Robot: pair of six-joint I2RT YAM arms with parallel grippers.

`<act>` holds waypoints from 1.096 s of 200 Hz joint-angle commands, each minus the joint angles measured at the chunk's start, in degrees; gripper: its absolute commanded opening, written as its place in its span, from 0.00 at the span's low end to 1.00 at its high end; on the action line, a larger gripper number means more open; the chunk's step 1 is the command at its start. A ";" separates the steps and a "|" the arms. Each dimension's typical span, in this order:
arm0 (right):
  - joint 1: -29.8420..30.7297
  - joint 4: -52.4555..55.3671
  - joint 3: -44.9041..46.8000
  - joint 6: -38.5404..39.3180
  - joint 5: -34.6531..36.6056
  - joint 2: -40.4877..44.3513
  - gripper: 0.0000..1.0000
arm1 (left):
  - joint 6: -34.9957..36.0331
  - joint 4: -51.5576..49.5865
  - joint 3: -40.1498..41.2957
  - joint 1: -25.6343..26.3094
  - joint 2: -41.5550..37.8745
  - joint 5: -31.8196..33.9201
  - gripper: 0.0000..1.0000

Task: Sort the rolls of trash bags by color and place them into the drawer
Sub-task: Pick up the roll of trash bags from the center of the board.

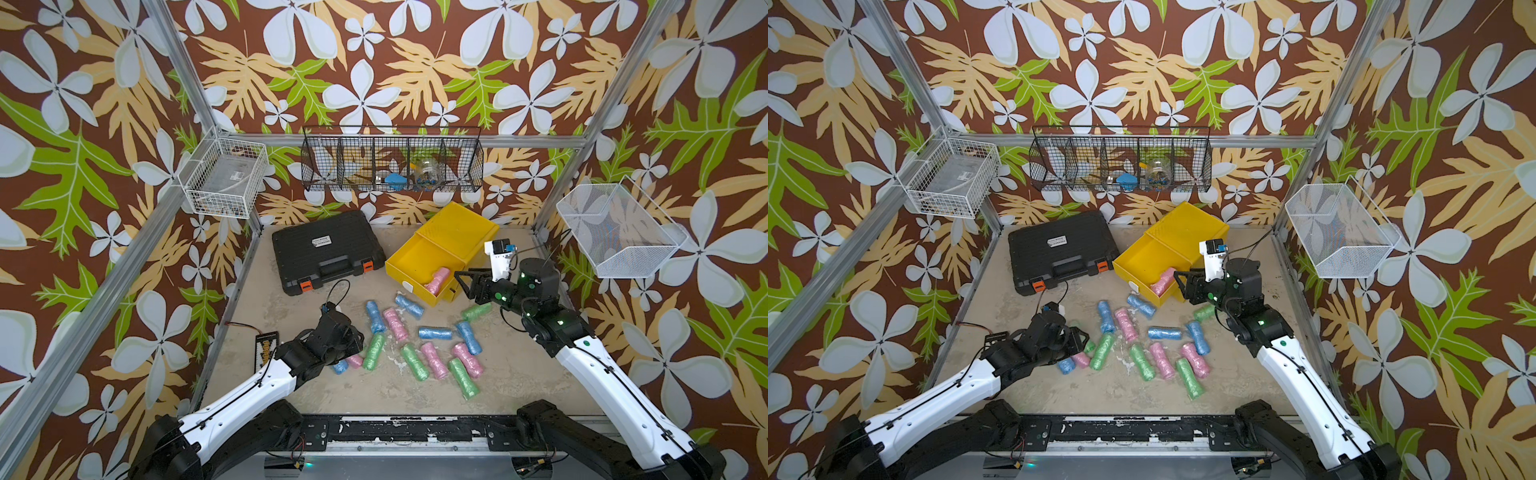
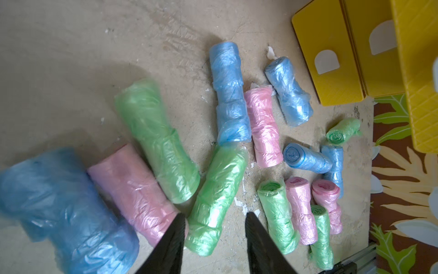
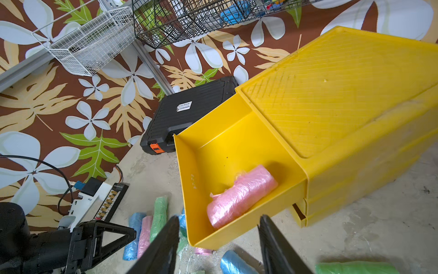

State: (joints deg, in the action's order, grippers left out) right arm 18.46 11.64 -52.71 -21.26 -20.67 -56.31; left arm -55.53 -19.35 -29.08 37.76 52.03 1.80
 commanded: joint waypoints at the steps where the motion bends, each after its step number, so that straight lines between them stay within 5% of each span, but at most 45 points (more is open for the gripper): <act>1: 0.12 -2.23 1.09 -1.39 -0.67 0.87 0.55 | -7.30 3.61 2.25 -0.25 -2.38 -0.22 0.47; 103: 0.77 -4.35 4.72 -3.79 -0.60 3.12 0.52 | -16.00 5.73 8.60 -1.01 -2.71 -1.58 0.56; 219: 0.71 -5.30 6.70 -4.74 0.56 5.40 0.52 | -17.75 10.31 10.51 -1.28 5.73 0.02 0.44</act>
State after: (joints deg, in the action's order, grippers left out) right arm 19.14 8.14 -46.37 -25.41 -20.67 -51.31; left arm -73.32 -11.97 -19.35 36.64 56.73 1.06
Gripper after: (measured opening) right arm 0.515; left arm 0.466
